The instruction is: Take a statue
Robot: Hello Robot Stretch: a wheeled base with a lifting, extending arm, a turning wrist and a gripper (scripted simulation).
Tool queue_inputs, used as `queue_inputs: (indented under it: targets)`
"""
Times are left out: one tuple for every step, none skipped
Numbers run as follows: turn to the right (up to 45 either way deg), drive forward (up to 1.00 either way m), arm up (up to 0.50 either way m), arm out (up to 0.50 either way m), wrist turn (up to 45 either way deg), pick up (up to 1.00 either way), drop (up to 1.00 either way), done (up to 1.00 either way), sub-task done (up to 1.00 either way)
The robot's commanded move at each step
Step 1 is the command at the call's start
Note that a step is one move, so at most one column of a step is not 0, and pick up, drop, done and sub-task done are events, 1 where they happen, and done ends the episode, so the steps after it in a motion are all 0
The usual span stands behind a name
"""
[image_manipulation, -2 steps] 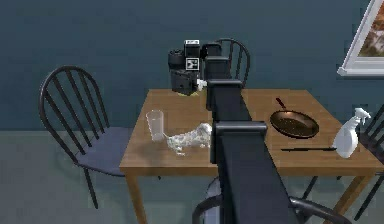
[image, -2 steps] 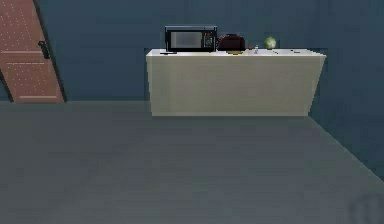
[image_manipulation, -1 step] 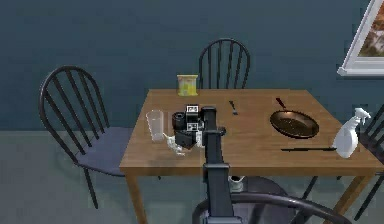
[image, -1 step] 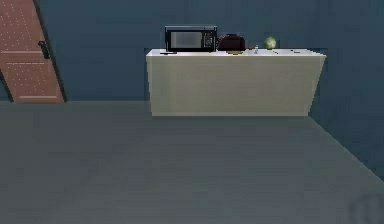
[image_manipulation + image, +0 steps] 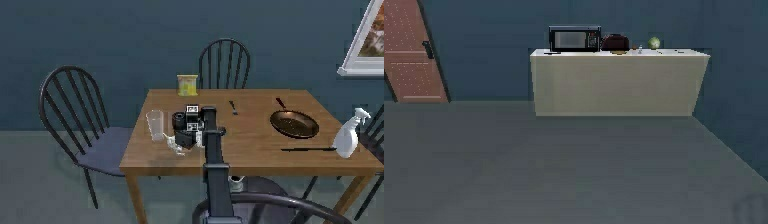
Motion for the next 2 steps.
queue_inputs:
  targets:
    - [0.0,0.00,0.10,0.00,0.0,0.00,0.00,0.00,0.00]
    - [0.0,0.00,0.00,0.00,0.0,0.00,0.00,1.00,0.00]
